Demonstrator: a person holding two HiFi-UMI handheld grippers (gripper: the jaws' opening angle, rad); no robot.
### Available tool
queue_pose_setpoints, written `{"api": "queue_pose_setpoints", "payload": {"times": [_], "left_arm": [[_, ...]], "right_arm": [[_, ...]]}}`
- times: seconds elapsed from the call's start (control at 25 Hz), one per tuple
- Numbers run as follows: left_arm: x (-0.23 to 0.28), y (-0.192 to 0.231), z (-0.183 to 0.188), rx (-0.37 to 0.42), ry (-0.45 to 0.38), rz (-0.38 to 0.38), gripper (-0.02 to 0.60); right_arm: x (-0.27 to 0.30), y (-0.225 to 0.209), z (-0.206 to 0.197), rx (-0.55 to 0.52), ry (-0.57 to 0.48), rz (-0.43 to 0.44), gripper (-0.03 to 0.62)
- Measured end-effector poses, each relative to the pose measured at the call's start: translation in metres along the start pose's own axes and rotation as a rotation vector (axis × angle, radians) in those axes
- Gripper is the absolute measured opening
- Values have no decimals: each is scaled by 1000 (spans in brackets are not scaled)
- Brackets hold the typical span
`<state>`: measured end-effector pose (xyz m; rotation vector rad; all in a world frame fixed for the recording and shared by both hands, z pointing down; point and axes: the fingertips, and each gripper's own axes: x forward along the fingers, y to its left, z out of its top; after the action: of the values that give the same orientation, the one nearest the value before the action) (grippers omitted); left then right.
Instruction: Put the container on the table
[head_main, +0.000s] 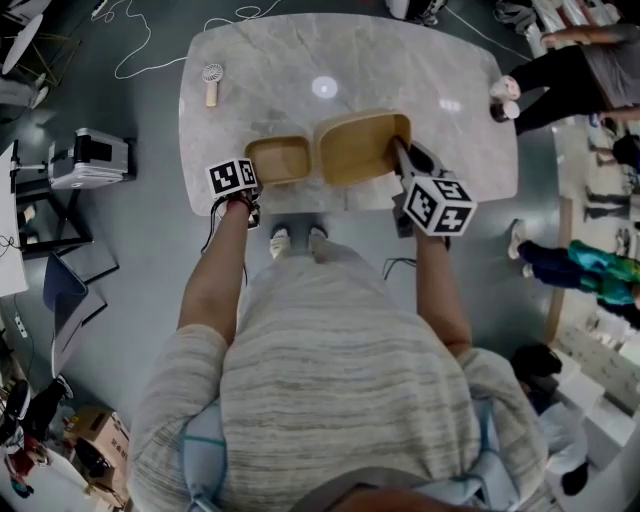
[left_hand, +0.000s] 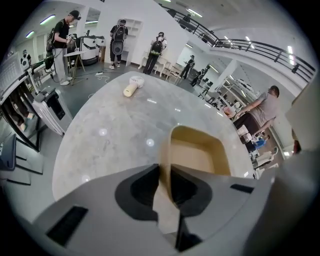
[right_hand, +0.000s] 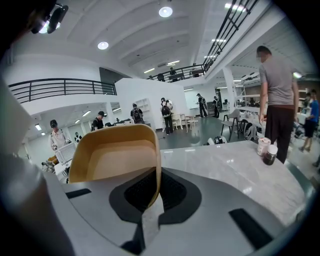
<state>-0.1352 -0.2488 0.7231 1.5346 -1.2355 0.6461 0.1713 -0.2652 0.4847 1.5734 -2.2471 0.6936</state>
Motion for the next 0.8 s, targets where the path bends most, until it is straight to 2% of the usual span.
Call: {"api": "queue_pose_setpoints", "payload": {"times": [0.8], "left_arm": [[26,13,-27,-74,65,12,40]], "right_arm": [[3,2,-9,-12,30,0,5]]}}
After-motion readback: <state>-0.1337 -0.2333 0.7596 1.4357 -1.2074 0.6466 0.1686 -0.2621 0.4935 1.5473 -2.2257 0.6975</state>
